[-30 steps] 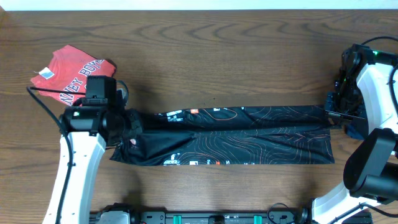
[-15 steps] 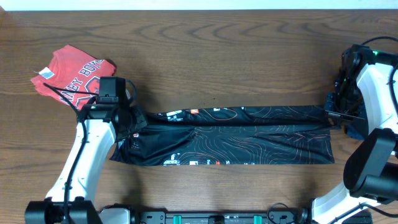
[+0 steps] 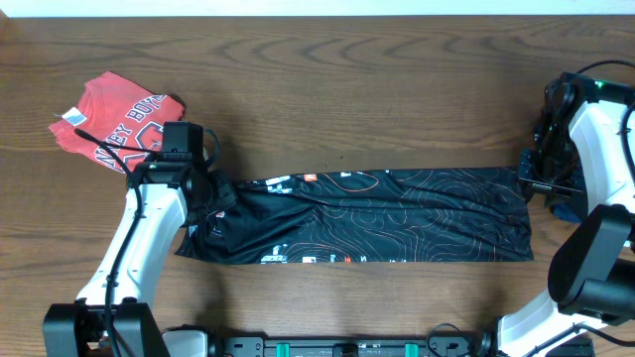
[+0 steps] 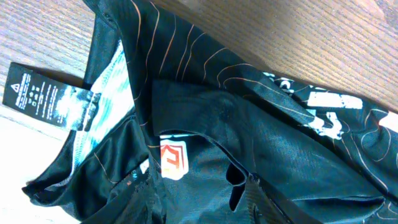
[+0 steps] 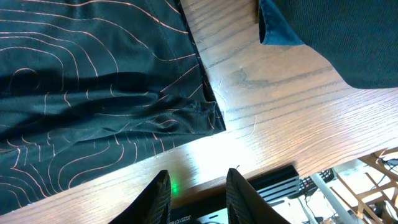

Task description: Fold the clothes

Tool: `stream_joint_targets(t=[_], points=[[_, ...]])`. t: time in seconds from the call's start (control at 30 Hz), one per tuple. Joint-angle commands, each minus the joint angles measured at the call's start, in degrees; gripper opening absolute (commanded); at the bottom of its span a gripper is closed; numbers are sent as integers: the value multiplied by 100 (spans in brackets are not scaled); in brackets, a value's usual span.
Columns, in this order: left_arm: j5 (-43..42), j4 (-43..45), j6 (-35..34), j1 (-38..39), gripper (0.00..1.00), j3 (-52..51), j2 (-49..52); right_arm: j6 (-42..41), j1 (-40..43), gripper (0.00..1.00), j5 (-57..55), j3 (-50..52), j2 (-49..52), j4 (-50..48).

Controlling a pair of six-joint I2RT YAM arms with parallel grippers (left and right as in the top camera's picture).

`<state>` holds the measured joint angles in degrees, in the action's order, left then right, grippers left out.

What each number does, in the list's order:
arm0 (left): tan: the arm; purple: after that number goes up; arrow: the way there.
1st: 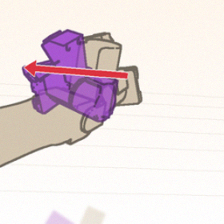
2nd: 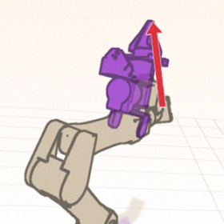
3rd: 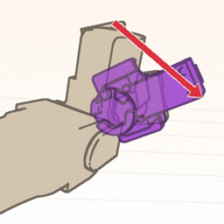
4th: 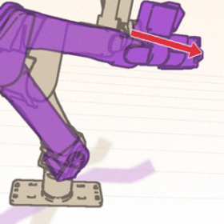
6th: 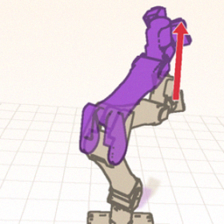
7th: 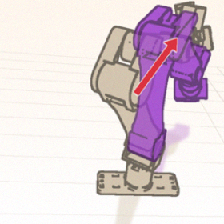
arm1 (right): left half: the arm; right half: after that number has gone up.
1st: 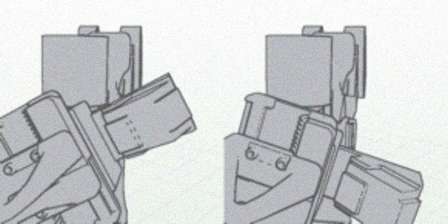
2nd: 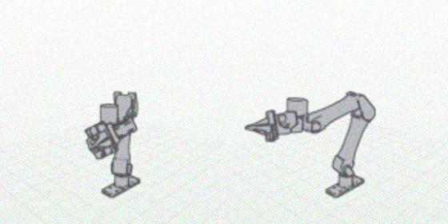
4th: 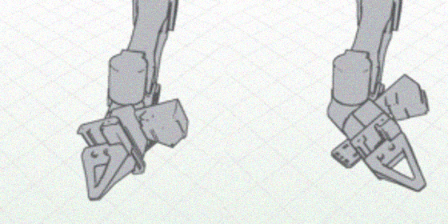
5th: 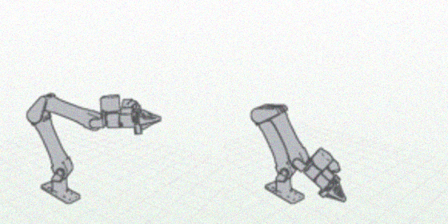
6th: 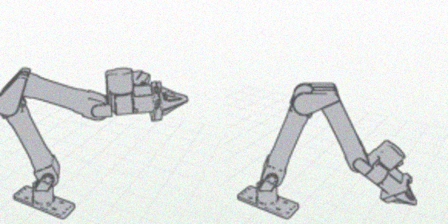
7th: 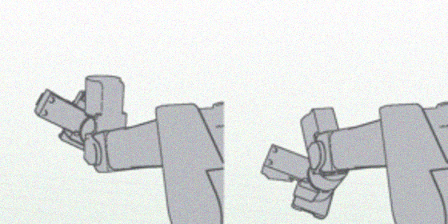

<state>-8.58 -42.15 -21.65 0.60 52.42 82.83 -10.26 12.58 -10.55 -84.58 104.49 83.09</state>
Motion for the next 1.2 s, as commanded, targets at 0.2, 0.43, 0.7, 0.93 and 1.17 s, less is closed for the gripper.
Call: stream_joint_targets(t=[0.2, 0.43, 0.7, 0.93, 1.17], points=[[70, -74, -7, 9, 50, -9, 24, -26, 15, 30, -35, 46, -85, -280], [70, -208, -4, 9, 50, -9, 24, 44, 22, 44, 35, 581, -74, -713], [74, 144, 15, 9, 50, -164, 28, -197, 28, 54, 44, 1545, -74, -1714], [822, 898, 11, 9, 51, -223, 55, -389, 138, 54, 48, 2055, -74, -2422], [826, 1215, 11, 7, 51, -223, 514, -387, 210, 61, 50, 2546, -74, -3025]])
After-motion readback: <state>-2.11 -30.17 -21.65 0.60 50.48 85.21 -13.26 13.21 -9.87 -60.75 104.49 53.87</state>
